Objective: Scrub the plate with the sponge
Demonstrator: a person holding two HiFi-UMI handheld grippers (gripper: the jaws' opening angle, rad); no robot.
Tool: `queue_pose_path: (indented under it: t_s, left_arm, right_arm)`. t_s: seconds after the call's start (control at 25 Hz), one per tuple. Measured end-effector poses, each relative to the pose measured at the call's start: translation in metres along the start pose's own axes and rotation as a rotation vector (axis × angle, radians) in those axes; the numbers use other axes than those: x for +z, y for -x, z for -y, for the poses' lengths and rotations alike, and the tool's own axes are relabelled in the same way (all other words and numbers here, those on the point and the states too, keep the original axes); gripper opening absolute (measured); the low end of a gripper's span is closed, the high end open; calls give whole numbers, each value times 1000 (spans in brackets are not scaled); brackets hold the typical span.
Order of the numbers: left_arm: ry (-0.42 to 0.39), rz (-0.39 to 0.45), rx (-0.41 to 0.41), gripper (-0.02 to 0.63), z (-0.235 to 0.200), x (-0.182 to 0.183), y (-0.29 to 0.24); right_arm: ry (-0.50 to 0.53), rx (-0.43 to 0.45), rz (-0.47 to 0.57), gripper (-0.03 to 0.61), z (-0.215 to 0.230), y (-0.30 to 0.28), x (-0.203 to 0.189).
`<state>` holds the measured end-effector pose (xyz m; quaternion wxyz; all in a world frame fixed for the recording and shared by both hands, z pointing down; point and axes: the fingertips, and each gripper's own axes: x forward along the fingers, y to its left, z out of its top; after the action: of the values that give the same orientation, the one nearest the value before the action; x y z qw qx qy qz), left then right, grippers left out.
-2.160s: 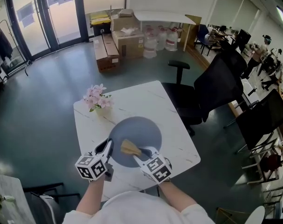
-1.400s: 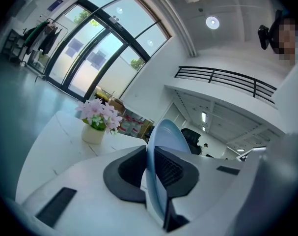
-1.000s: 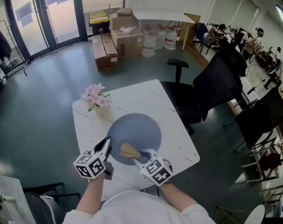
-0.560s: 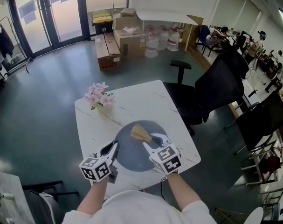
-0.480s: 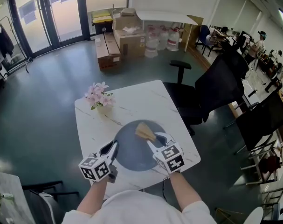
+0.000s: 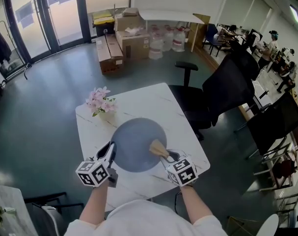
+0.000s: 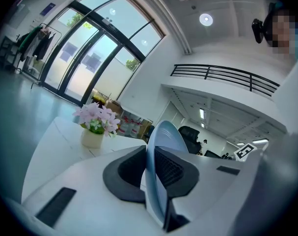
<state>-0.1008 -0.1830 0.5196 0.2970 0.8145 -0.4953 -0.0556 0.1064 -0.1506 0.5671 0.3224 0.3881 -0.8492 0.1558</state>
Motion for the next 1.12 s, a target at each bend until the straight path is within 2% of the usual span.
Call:
queue_pose_path:
  t_s: [0.32,0.56,0.88,1.12]
  left_arm:
    - [-4,30,25,48,-8,10,-1]
    - [-13,7,20,50,-6,2,-2]
    - [24,-37,-2,49,-2,-19,-6]
    - [105,-41,4,49,-11,-31,-12]
  right_arm:
    - [66,188,-84,117,-71,-23,-19]
    - [129,313,-81,117,-122,-37,-10]
    - [129,315,-48,117,-122,-40,2]
    - [91,308,-29,117,-115,-35,-1]
